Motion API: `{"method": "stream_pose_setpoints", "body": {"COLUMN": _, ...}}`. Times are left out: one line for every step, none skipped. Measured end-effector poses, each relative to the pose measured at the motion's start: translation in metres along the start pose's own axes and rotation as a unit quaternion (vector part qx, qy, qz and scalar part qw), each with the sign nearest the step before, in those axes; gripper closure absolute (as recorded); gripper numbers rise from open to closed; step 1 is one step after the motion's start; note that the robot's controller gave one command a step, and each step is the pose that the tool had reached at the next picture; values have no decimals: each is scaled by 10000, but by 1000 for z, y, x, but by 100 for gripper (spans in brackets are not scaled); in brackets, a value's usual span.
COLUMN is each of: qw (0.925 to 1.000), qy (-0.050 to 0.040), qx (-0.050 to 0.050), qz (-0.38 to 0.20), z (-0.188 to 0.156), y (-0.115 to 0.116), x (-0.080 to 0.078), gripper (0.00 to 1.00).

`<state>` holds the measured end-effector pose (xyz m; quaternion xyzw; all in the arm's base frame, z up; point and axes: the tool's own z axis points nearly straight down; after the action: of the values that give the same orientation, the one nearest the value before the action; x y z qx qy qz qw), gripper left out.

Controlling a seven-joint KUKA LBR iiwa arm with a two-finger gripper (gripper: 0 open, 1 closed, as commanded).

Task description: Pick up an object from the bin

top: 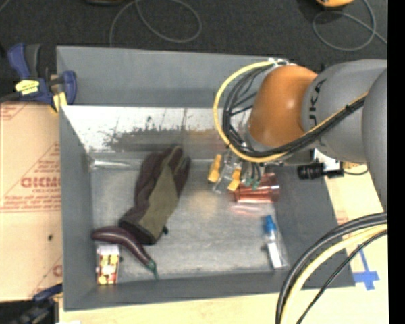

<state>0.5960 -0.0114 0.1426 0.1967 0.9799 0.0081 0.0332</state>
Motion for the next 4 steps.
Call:
{"method": "stream_pose_setpoints", "body": {"qw": 10000, "qy": 0, "qx": 1, "qz": -2, "z": 0, "y": 0, "x": 0, "gripper": 100}}
{"method": "stream_pose_setpoints", "body": {"qw": 10000, "qy": 24, "qx": 6, "qz": -5, "z": -55, "y": 0, "x": -1, "gripper": 100}}
{"method": "stream_pose_setpoints", "body": {"qw": 9996, "qy": -67, "qx": -27, "qz": 280, "z": -32, "y": -4, "x": -8, "gripper": 100}}
{"method": "stream_pose_setpoints", "body": {"qw": 9990, "qy": 84, "qx": 34, "qz": 445, "z": -32, "y": -6, "x": 0, "gripper": 100}}
